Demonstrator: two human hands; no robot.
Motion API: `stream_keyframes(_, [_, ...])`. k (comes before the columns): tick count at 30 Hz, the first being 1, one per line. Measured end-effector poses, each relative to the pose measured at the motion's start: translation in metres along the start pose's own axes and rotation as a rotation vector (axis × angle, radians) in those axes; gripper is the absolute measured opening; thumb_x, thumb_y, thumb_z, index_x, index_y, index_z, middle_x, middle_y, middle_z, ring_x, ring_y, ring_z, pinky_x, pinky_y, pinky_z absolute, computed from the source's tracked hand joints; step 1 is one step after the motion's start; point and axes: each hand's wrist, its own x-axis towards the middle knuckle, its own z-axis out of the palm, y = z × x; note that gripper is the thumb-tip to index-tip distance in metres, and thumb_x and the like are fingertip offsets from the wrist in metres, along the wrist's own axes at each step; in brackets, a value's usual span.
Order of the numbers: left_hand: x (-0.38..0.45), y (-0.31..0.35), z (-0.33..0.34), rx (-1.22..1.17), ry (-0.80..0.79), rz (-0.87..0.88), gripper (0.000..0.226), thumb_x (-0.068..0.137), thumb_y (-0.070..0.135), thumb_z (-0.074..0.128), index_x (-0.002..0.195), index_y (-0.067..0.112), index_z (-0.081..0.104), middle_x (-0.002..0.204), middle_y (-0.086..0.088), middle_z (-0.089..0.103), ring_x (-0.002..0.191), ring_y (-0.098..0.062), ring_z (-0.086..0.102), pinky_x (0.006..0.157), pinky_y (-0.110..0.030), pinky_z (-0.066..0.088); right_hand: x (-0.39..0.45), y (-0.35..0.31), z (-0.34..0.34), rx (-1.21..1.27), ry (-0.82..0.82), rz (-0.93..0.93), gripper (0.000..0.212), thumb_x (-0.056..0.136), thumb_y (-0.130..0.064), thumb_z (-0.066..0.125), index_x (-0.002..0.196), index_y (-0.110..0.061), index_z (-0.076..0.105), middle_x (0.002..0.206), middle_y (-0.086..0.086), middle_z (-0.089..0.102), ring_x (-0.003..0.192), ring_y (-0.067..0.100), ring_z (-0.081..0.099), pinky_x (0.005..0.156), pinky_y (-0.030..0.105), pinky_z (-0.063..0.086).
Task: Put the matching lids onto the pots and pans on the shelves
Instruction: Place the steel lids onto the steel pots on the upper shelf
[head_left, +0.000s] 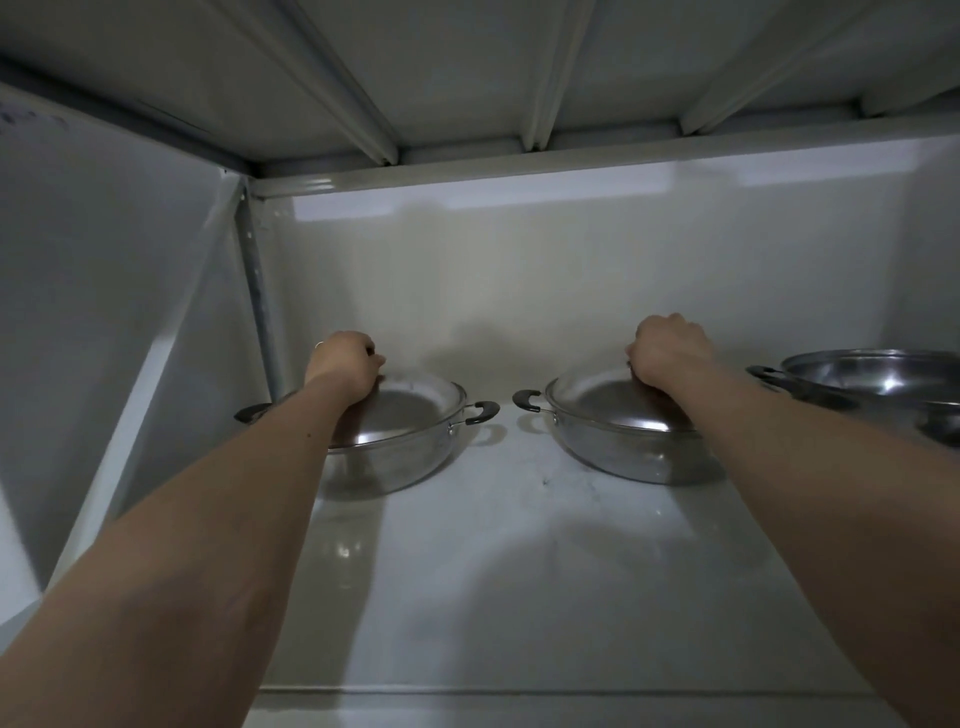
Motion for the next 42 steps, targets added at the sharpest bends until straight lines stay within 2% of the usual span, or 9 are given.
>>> stream_keyframes(9, [-0.005,0.000,-0.003,0.026,-0.060,-0.031,0.034,0.094,0.018,0.050,0.123,0.002,0.061,0.135,-0.019,0.056,0.126,-0.037,0.048,0.103,-0.034,0.039,-0.003,0.002,0.001,-0.074,-0.031,0.009,0.040,0.094,-0.017,0.040,0.132,-0.008,0.051,0.137,0.018,0.046,0.127,0.035,0.040,0.101,0.039,0.037])
stream_keyframes(13, [-0.017,0.020,-0.007,0.104,-0.027,-0.054,0.055,0.094,0.035,0.046,0.145,0.018,0.034,0.154,-0.013,0.028,0.140,-0.036,0.025,0.110,-0.045,0.027,-0.014,0.004,-0.005,-0.075,0.029,0.005,0.044,0.097,-0.029,0.035,0.137,-0.014,0.042,0.140,0.016,0.042,0.128,0.036,0.036,0.101,0.041,0.033])
stream_keyframes(17, [-0.044,0.108,-0.020,-0.016,0.074,0.124,0.058,0.096,0.038,0.036,0.149,0.020,0.023,0.159,-0.009,0.017,0.144,-0.032,0.017,0.112,-0.048,0.020,-0.039,0.010,-0.031,-0.056,0.131,-0.016,0.048,0.099,-0.036,0.030,0.140,-0.013,0.038,0.140,0.016,0.042,0.127,0.035,0.038,0.100,0.042,0.034])
stream_keyframes(25, [-0.137,0.302,0.001,-0.266,-0.203,0.415,0.051,0.098,0.039,0.028,0.142,0.016,0.039,0.147,-0.012,0.040,0.136,-0.033,0.033,0.109,-0.047,0.025,-0.101,0.110,-0.092,-0.127,0.101,0.099,0.045,0.098,-0.035,0.032,0.136,-0.013,0.043,0.140,0.014,0.043,0.130,0.034,0.039,0.101,0.042,0.035])
stream_keyframes(30, [-0.179,0.378,0.022,-0.244,-0.347,0.544,0.051,0.097,0.038,0.029,0.134,0.008,0.047,0.139,-0.020,0.048,0.128,-0.037,0.044,0.109,-0.043,0.035,-0.128,0.200,-0.120,-0.366,-0.223,0.300,0.052,0.090,-0.040,0.044,0.141,-0.025,0.043,0.148,0.004,0.041,0.136,0.030,0.037,0.104,0.047,0.035])
stream_keyframes(33, [-0.195,0.410,0.033,-0.218,-0.384,0.544,0.047,0.094,0.036,0.036,0.129,0.011,0.054,0.135,-0.019,0.054,0.123,-0.037,0.052,0.103,-0.043,0.041,-0.139,0.234,-0.136,-0.484,-0.490,0.262,0.054,0.087,-0.050,0.050,0.133,-0.022,0.051,0.140,0.005,0.049,0.123,0.033,0.052,0.102,0.042,0.045])
stream_keyframes(35, [-0.201,0.432,0.041,-0.218,-0.401,0.532,0.048,0.090,0.036,0.037,0.128,0.014,0.056,0.134,-0.017,0.056,0.121,-0.036,0.054,0.102,-0.043,0.044,-0.141,0.250,-0.151,-0.562,-0.578,0.132,0.042,0.093,-0.040,0.048,0.128,-0.017,0.054,0.121,0.008,0.057,0.104,0.031,0.059,0.094,0.038,0.048])
stream_keyframes(38, [-0.209,0.459,0.044,-0.231,-0.433,0.525,0.042,0.093,0.030,0.037,0.123,0.012,0.059,0.134,-0.015,0.057,0.121,-0.034,0.055,0.099,-0.039,0.044,-0.138,0.266,-0.181,-0.562,-0.627,0.046,0.025,0.098,-0.021,0.046,0.121,-0.013,0.051,0.083,0.007,0.045,0.060,0.018,0.046,0.058,0.028,0.045])
stream_keyframes(42, [-0.208,0.480,0.046,-0.208,-0.456,0.477,0.042,0.097,0.031,0.037,0.125,0.010,0.061,0.136,-0.014,0.057,0.122,-0.032,0.055,0.098,-0.035,0.043,-0.113,0.294,-0.218,-0.477,-0.571,0.004,0.013,0.097,-0.019,0.046,0.106,-0.010,0.046,0.072,0.005,0.038,0.058,0.017,0.041,0.056,0.028,0.043])
